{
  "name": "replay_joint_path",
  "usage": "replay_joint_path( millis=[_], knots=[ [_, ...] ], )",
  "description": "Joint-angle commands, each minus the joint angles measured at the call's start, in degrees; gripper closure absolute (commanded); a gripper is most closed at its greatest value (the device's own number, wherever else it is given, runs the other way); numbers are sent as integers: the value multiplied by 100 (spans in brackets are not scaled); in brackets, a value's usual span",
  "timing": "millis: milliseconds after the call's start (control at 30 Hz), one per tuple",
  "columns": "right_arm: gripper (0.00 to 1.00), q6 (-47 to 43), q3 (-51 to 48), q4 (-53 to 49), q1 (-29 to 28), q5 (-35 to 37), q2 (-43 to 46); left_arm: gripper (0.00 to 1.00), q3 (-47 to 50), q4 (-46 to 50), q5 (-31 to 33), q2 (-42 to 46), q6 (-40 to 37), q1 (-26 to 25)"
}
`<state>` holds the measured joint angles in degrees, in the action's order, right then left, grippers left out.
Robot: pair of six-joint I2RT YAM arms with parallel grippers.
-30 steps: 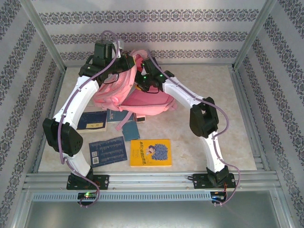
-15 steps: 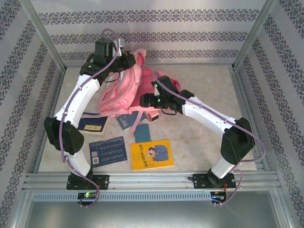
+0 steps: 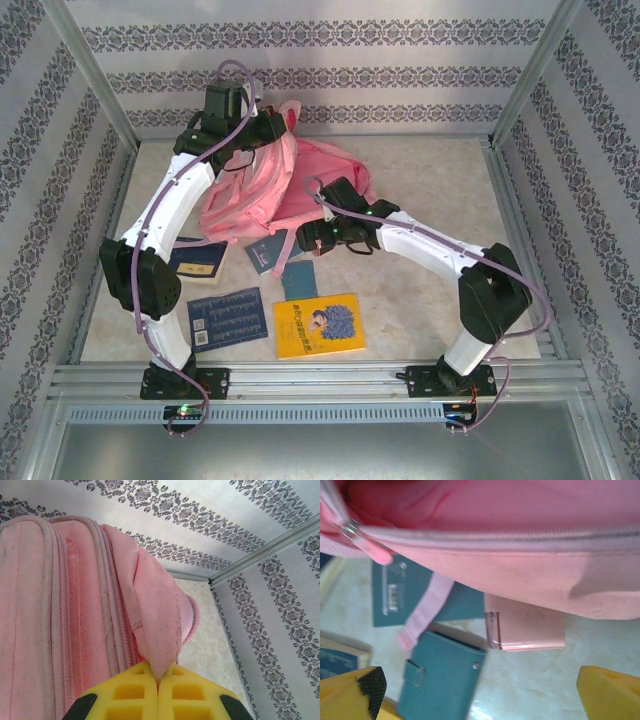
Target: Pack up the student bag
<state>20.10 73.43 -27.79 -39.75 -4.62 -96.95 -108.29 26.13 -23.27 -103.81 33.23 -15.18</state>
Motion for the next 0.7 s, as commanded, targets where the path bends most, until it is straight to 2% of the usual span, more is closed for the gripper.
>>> replay_joint_path(
  millis=[0,567,667],
  knots=[
    [2,-544,236,-466,27,289,-447,100,-215,-451,156,79,-54,121],
    [2,-288,1446,-758,85,796,-2012,100,-72,-497,103,132,25,127],
    [6,-249,1567,-789,90,963,-2172,100,-52,-504,78,135,31,128]
  ],
)
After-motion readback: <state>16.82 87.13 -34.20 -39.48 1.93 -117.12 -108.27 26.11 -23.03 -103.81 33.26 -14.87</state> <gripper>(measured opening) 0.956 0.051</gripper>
